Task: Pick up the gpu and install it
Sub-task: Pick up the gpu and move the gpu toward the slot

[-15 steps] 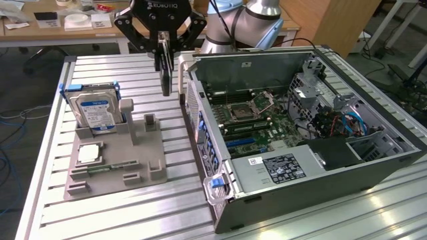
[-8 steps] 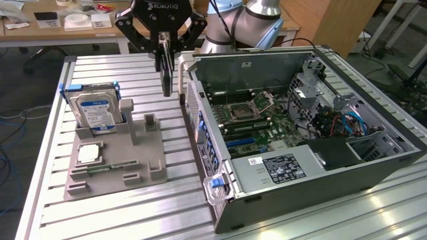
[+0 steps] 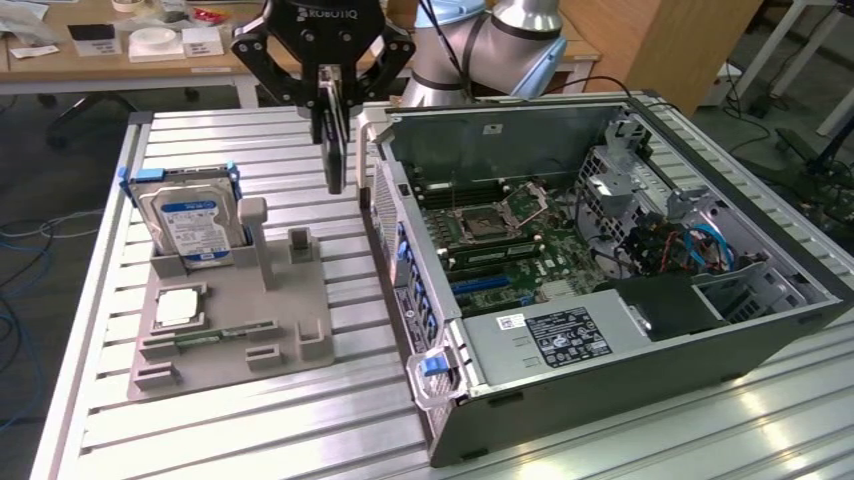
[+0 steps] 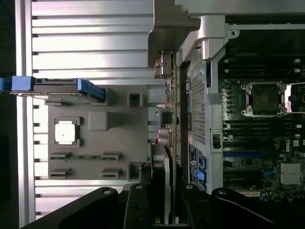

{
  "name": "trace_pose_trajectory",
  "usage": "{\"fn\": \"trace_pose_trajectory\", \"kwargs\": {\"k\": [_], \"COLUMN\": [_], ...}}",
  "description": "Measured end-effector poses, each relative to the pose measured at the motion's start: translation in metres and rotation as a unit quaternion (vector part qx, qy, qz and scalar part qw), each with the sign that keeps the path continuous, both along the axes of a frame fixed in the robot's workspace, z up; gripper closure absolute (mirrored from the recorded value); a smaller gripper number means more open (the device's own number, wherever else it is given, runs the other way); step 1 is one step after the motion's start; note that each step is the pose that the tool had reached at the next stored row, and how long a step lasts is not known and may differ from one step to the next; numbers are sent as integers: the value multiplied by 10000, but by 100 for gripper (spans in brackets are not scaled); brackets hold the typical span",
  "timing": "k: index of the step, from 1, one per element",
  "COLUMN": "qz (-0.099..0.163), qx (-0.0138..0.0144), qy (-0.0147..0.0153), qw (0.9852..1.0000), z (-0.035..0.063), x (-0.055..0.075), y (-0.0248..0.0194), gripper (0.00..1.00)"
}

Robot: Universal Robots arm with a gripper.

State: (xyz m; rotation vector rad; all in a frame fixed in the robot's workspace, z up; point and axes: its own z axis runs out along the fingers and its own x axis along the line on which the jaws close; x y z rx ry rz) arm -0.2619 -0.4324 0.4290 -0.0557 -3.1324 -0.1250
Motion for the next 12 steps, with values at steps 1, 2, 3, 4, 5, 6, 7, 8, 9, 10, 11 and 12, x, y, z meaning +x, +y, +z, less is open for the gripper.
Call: {"fn": "trace_pose_trajectory", "kwargs": {"k": [1, 2, 3, 4, 5, 6, 7, 8, 9, 10, 11, 12], "qz": [0, 0, 0, 0, 0, 2, 1, 0, 1, 1, 0, 0], "qx": [0, 0, 0, 0, 0, 0, 0, 0, 0, 0, 0, 0], "qy": [0, 0, -1, -1, -1, -1, 0, 0, -1, -1, -1, -1], "qw": [10000, 10000, 10000, 10000, 10000, 10000, 10000, 10000, 10000, 10000, 10000, 10000], "z": [-1, -2, -3, -4, -5, -5, -5, -5, -6, -6, -6, -6], "x": [2, 3, 4, 4, 6, 14, 22, 27, 33, 37, 43, 51], "y": [0, 0, 0, 0, 0, 0, 0, 0, 0, 0, 0, 0], "gripper": [72, 72, 72, 72, 72, 72, 72, 72, 72, 72, 72, 72]}}
